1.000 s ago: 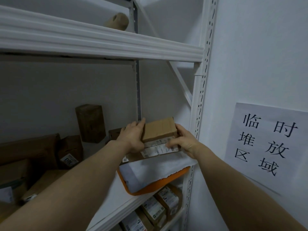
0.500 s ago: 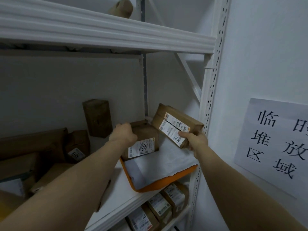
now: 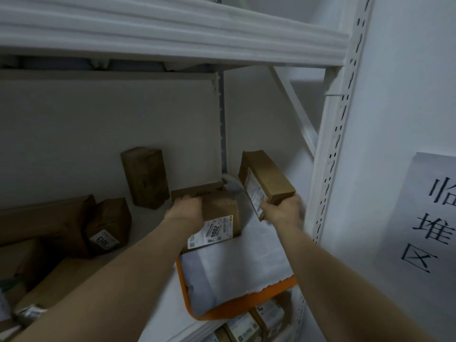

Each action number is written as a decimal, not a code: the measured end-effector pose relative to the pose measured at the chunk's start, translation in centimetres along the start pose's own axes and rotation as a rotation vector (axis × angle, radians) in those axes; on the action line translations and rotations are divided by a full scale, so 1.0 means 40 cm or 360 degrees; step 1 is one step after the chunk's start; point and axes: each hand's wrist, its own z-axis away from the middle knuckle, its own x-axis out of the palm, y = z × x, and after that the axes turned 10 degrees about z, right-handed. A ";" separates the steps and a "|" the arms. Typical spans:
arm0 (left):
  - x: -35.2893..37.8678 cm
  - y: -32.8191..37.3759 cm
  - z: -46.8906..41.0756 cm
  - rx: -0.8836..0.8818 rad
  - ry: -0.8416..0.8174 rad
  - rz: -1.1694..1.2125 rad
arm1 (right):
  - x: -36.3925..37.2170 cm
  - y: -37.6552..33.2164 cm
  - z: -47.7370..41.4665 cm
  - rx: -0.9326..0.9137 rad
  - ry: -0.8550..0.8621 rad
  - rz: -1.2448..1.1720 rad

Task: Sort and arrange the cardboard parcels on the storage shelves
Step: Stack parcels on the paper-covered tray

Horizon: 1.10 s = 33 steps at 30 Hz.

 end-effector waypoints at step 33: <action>-0.030 -0.020 0.030 0.0025 0.0021 -0.0180 | 0.066 -0.108 0.058 -0.0254 -0.0252 0.0561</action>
